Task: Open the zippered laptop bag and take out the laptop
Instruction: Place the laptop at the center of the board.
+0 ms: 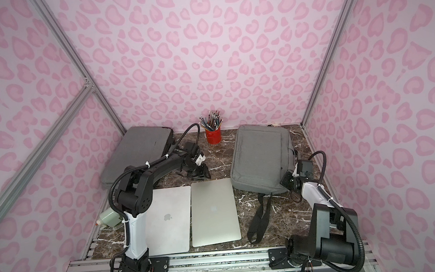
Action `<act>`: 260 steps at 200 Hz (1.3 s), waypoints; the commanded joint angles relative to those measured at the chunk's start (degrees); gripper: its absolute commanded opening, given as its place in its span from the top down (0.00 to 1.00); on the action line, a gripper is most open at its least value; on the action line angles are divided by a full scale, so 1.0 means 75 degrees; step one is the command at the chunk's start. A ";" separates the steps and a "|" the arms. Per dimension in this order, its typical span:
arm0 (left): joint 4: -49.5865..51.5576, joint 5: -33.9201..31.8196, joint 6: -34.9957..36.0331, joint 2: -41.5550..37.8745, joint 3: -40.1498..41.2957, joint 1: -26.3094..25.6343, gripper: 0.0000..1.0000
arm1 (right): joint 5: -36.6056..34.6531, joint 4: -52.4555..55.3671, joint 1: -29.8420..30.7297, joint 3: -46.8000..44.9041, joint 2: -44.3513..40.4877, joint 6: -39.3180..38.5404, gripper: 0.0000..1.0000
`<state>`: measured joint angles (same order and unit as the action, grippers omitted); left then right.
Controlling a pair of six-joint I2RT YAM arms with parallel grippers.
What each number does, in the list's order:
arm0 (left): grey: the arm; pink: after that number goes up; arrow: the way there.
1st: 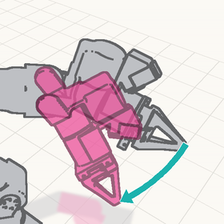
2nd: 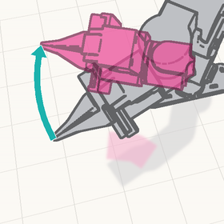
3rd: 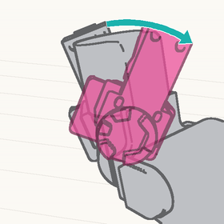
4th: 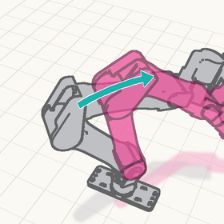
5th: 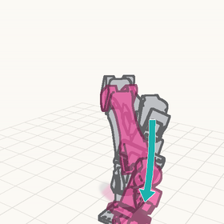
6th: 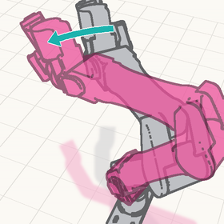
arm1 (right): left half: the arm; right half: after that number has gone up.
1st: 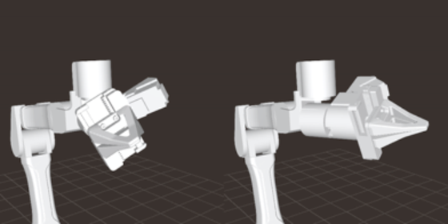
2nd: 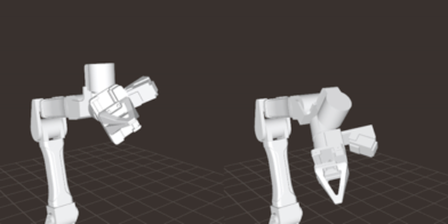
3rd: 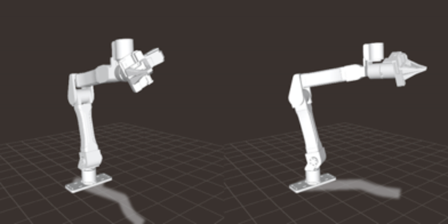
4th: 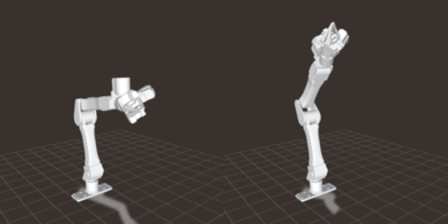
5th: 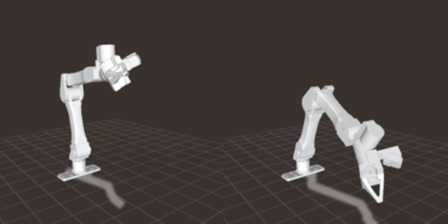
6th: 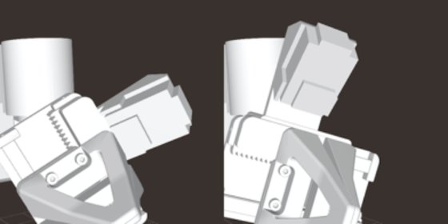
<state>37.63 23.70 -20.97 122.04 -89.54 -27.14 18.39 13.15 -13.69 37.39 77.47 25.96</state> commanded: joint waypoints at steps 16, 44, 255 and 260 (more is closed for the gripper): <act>0.0232 0.0322 0.0311 0.0353 -0.0436 -0.0247 0.57 | 0.0032 -0.0089 -0.0066 0.0094 0.0029 -0.0074 1.00; 0.0306 0.0570 0.0445 0.0647 -0.0723 -0.0420 0.60 | 0.0032 -0.0089 -0.0114 0.0192 0.0098 -0.0100 1.00; 0.0593 0.1396 0.0484 0.0518 -0.1046 -0.1096 0.61 | 0.0732 -0.0183 -0.0442 0.0621 0.0389 -0.0252 1.00; 0.0526 0.1381 0.0394 0.0452 -0.1046 -0.1093 0.59 | 0.0775 -0.0183 -0.0436 0.0617 0.0365 -0.0251 1.00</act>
<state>40.14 34.76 -15.57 126.82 -96.49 -35.75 21.50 13.61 -17.04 42.26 80.58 24.62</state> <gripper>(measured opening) 0.344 0.050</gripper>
